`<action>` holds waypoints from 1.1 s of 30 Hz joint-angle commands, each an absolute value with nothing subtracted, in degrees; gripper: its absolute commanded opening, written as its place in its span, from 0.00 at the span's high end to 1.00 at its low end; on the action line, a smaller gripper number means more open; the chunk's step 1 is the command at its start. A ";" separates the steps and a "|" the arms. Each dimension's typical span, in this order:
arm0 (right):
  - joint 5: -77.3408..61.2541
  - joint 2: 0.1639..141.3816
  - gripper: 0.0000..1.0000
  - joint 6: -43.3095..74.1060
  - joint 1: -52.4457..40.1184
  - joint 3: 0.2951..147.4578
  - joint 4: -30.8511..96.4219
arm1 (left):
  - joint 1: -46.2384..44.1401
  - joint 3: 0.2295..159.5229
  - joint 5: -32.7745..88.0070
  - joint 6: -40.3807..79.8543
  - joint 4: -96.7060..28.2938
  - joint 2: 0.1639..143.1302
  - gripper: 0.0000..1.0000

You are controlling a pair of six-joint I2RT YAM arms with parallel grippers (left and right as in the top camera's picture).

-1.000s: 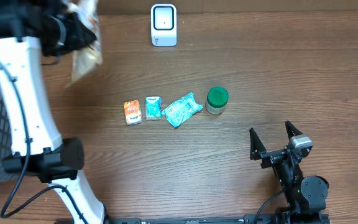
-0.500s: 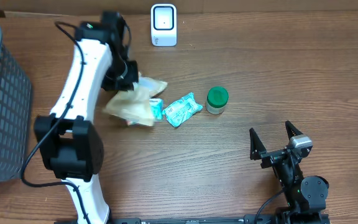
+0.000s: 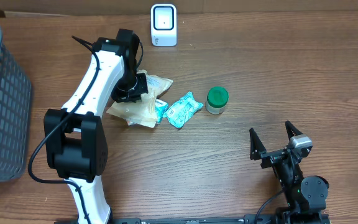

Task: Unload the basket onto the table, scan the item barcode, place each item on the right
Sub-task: 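Carry the clear bag past the scanner and drop it beside the packs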

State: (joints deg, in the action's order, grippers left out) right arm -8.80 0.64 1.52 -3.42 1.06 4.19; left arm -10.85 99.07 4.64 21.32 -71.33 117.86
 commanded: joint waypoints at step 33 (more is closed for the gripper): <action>-9.10 0.23 0.00 1.74 -3.53 0.47 3.97 | 14.15 103.50 11.68 -1.74 -76.55 83.85 0.00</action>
State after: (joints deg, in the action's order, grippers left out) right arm -8.82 0.64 1.50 -3.42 1.06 4.19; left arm 12.88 103.28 7.29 2.70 -77.54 82.96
